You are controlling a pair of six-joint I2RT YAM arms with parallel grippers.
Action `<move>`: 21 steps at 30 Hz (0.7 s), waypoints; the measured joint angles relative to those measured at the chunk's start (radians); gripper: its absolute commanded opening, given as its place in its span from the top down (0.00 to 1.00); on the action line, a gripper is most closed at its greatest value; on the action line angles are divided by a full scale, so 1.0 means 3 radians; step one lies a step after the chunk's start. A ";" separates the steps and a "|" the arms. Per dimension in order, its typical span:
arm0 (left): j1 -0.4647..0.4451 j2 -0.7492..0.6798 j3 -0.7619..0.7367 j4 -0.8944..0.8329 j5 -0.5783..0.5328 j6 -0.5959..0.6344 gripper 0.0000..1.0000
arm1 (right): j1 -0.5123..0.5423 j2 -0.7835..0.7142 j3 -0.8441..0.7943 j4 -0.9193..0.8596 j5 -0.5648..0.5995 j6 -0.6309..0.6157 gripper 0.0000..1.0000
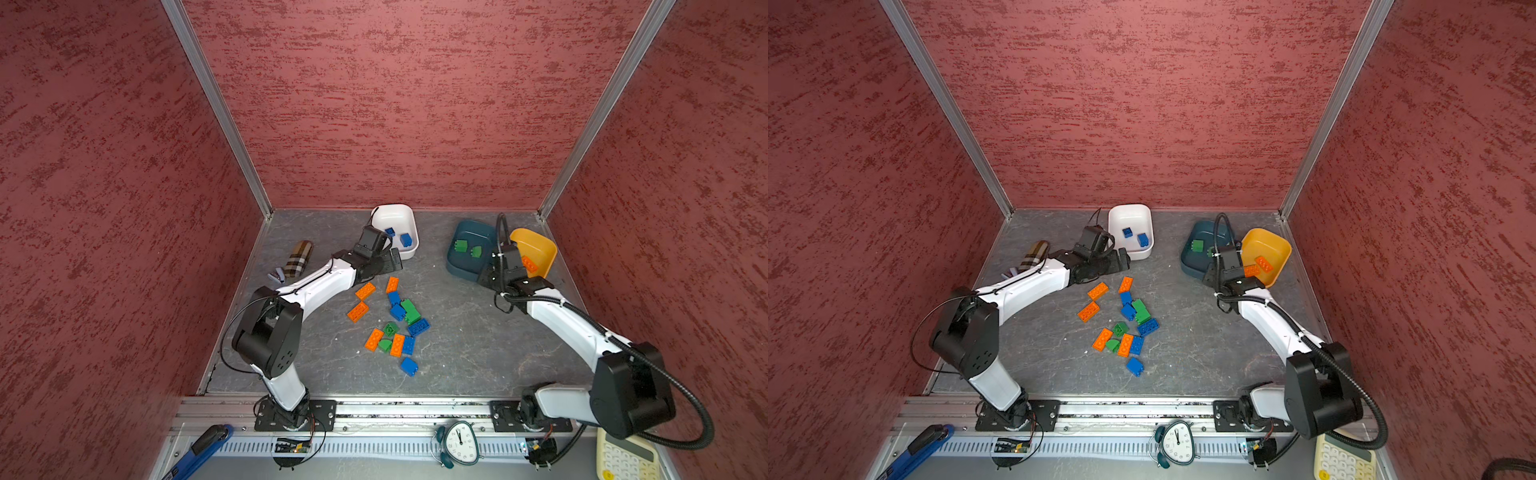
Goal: Sort the legos into containers by color
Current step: 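Carry the orange brick to the yellow tub with right gripper while left moves to pile, then open the right gripper to drop the orange brick into the yellow tub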
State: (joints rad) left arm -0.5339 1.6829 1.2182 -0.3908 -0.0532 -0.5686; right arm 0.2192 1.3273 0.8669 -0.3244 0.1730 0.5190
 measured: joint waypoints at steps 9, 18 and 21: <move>-0.0465 -0.0242 -0.0207 -0.0233 -0.0356 -0.0117 0.01 | -0.1029 0.0429 0.0170 0.0496 -0.0183 -0.0453 0.73; -0.0849 -0.0371 -0.0393 -0.0549 -0.0552 -0.0362 0.01 | -0.1359 0.1141 0.0692 0.0443 -0.0214 -0.0760 0.57; -0.0886 -0.0381 -0.0464 -0.0629 -0.0558 -0.0474 0.01 | -0.1376 0.1301 0.0875 0.0379 -0.0187 -0.0825 0.45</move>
State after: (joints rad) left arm -0.7998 1.5684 1.0790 -0.5797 -0.2207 -0.7109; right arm -0.1936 1.7176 1.1294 -0.2108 0.1169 0.2714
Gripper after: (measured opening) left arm 0.995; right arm 0.494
